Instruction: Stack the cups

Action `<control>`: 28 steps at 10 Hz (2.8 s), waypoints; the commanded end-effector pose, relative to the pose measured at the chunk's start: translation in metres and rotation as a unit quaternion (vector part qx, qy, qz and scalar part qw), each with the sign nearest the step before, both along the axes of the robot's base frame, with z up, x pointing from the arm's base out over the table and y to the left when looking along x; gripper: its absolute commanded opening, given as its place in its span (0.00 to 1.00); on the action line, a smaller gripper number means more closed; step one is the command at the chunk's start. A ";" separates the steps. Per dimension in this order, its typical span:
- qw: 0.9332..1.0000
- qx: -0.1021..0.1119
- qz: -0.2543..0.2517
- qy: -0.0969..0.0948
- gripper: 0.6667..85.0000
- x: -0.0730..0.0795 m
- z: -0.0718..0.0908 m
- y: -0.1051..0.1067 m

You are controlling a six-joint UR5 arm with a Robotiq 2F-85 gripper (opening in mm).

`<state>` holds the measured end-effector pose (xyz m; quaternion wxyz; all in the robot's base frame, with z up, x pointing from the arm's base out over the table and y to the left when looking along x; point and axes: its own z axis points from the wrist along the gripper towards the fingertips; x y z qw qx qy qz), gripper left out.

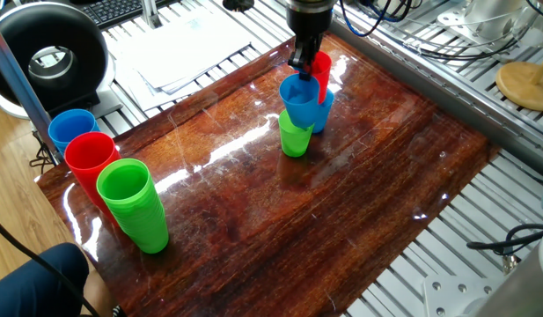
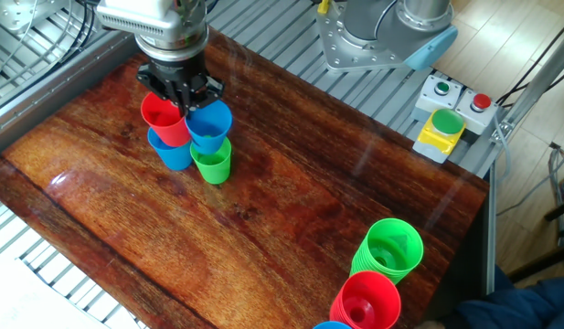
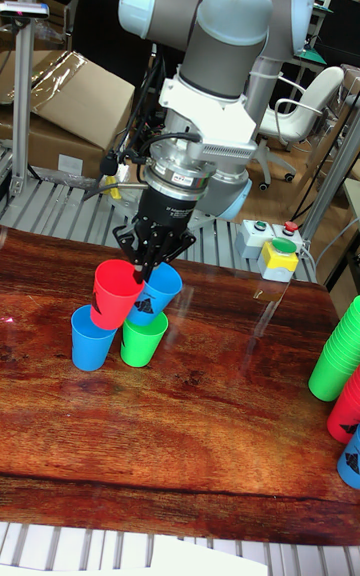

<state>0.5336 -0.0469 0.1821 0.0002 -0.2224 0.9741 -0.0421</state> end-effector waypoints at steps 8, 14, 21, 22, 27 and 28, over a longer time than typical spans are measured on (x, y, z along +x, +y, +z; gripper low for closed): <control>1.000 0.008 0.000 -0.005 0.03 0.002 -0.004 -0.001; 1.000 0.010 0.003 -0.007 0.08 0.004 -0.004 0.000; 1.000 0.014 0.009 -0.015 0.15 0.008 -0.004 0.002; 1.000 0.014 0.009 -0.015 0.16 0.009 -0.004 0.002; 1.000 0.017 0.012 -0.019 0.19 0.010 -0.005 0.001; 1.000 0.017 0.013 -0.020 0.21 0.010 -0.006 0.001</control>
